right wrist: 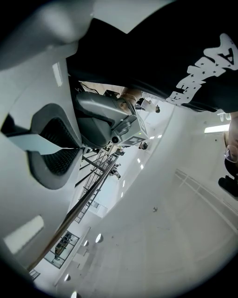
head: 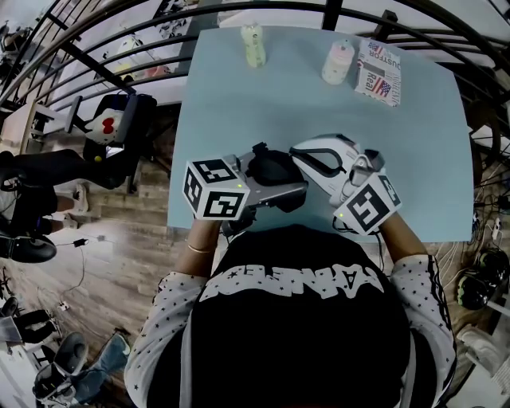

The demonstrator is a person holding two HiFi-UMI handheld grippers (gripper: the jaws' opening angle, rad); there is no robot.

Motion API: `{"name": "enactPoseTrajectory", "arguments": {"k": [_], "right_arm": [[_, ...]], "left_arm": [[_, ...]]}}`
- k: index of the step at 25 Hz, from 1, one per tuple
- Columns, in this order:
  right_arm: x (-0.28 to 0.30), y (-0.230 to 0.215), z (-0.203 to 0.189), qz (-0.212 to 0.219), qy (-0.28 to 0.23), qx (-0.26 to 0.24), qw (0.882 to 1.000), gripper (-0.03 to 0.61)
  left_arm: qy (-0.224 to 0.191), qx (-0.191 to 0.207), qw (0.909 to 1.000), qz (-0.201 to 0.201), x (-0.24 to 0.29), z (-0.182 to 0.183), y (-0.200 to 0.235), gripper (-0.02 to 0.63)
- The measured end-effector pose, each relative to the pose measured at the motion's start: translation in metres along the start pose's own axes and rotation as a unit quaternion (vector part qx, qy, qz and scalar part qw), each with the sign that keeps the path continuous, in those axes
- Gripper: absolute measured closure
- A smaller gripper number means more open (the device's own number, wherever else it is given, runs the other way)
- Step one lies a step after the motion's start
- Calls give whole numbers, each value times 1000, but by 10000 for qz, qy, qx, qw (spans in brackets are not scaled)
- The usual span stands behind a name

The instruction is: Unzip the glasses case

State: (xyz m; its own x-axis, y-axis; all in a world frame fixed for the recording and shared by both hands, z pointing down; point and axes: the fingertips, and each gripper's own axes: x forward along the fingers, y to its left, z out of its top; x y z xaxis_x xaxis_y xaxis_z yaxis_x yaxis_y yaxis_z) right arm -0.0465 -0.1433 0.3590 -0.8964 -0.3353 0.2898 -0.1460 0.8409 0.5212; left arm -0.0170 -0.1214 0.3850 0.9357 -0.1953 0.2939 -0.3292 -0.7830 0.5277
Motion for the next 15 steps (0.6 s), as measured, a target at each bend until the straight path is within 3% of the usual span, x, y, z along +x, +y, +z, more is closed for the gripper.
{"name": "enactPoseTrajectory", "arguments": {"k": [15], "right_arm": [[4,0,-8,160,170,-261,9994,566]], "left_arm": [[442,159,9989,-41,10,-14,7,614]]}}
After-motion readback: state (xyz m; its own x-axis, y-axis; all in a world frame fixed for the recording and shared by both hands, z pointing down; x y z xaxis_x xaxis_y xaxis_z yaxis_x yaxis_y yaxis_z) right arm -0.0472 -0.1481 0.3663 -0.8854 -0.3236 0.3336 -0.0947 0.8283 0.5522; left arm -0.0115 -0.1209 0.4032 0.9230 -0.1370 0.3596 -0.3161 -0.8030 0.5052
